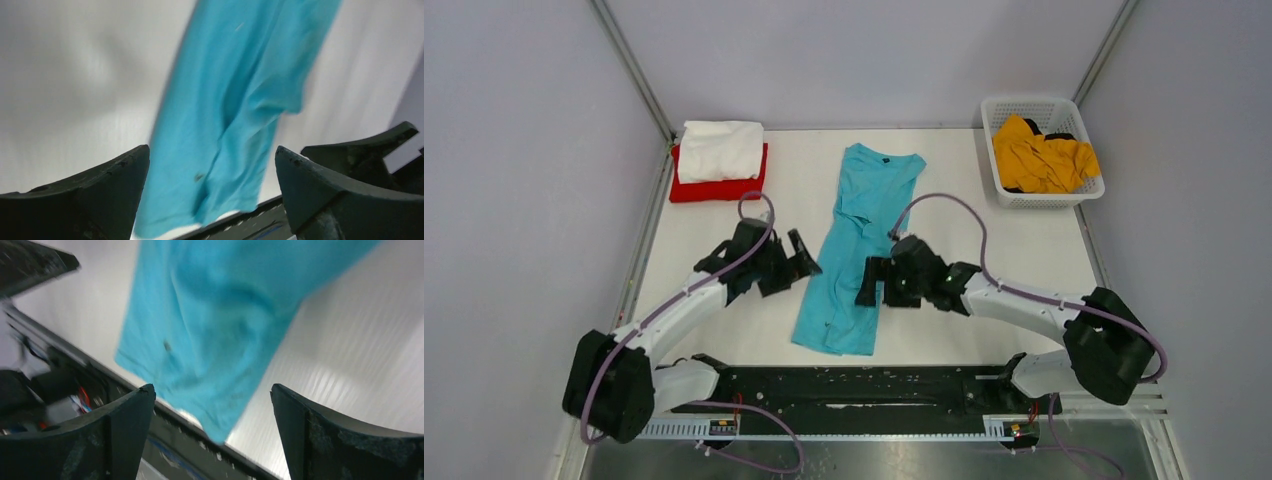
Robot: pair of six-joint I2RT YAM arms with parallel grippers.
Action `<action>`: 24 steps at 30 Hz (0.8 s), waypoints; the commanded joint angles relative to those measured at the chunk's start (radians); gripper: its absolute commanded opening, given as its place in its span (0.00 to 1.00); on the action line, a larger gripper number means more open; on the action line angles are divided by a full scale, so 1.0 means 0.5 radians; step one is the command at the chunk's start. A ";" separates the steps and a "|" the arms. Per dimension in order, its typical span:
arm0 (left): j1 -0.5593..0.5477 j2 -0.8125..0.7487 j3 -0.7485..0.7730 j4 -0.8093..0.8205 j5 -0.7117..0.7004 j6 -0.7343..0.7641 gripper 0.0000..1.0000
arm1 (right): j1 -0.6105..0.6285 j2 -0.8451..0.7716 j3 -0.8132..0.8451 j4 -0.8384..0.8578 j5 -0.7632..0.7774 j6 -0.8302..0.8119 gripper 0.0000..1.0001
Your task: Fold and stack the t-shirts
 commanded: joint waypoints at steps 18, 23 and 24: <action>-0.340 -0.492 -0.851 -0.130 -0.151 -0.257 0.48 | 0.679 0.224 -0.280 0.006 0.240 0.685 0.47; -0.468 -0.329 -0.820 -0.017 -0.086 -0.255 0.31 | 0.678 0.163 -0.318 -0.056 0.314 0.719 0.24; -0.505 -0.317 -0.815 -0.020 -0.090 -0.253 0.23 | 0.679 0.136 -0.328 -0.080 0.324 0.718 0.21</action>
